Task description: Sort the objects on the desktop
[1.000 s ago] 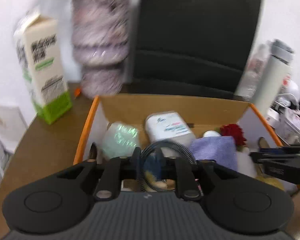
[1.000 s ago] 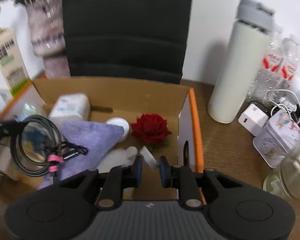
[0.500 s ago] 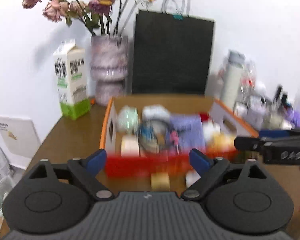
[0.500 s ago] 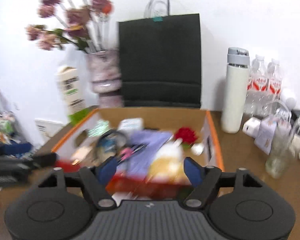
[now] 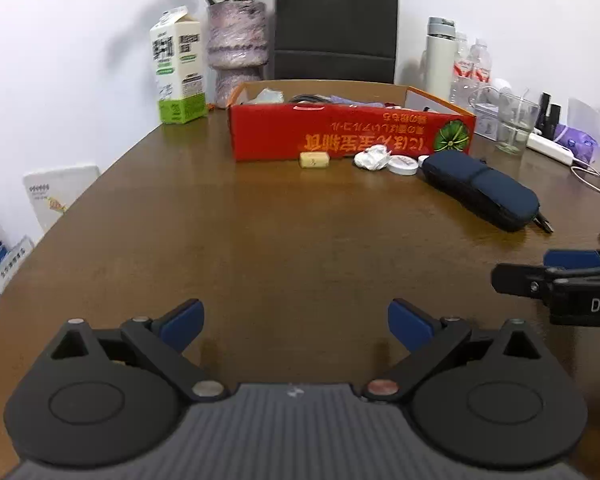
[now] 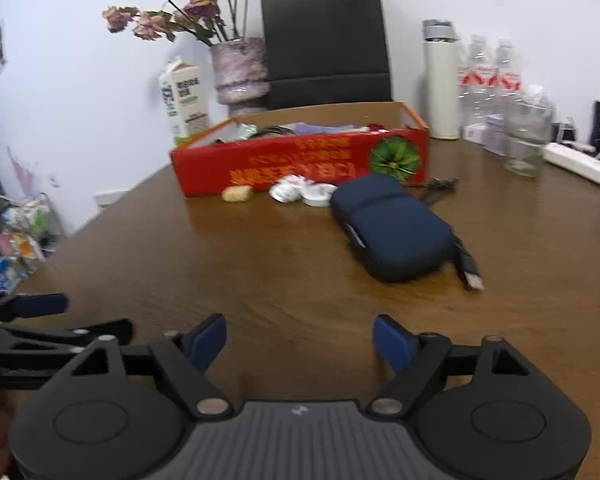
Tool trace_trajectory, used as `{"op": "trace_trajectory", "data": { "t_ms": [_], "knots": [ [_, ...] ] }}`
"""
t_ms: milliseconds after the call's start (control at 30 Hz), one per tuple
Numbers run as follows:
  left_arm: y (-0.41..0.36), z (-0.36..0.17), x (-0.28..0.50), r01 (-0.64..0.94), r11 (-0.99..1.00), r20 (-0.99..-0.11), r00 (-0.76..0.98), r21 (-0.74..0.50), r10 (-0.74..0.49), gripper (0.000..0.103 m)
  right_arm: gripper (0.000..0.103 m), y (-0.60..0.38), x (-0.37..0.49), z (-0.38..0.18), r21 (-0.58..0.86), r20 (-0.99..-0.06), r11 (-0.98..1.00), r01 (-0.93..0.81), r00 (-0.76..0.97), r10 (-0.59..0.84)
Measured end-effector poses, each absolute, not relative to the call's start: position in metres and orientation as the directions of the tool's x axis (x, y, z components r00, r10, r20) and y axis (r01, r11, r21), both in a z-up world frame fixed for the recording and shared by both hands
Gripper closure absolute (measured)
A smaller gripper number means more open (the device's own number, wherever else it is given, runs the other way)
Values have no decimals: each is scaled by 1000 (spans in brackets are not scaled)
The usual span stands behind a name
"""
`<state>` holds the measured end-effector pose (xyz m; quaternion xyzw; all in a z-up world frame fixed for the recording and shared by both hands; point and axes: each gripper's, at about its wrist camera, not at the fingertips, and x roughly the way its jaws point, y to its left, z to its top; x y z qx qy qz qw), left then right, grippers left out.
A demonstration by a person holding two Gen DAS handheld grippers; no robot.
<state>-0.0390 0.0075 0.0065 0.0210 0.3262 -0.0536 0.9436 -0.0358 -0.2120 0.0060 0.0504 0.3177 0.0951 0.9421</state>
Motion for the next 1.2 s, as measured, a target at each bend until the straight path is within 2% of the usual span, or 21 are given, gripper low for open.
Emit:
{"op": "trace_trajectory", "data": {
  "t_ms": [100, 267, 900, 1000, 1200],
  "knots": [
    [6, 3, -37, 82, 996, -632, 773, 20, -51, 2, 21, -209, -41, 6, 150, -579, 974, -171, 783, 226],
    [7, 1, -35, 99, 995, -639, 766, 10, -70, 0, 21, -202, -46, 6, 111, -574, 976, -188, 789, 218],
    [2, 2, -31, 114, 994, -638, 766, 4, -85, 0, 21, -208, -35, 5, 154, -603, 972, -179, 762, 236],
    [4, 13, -18, 121, 992, -610, 785, -20, -108, 0, 23, -213, -24, 12, 145, -600, 971, -191, 763, 240],
    [0, 37, 53, 160, 987, -569, 808, -32, -149, 1, 22, -230, 23, 35, 71, -540, 989, -131, 828, 148]
  ]
}}
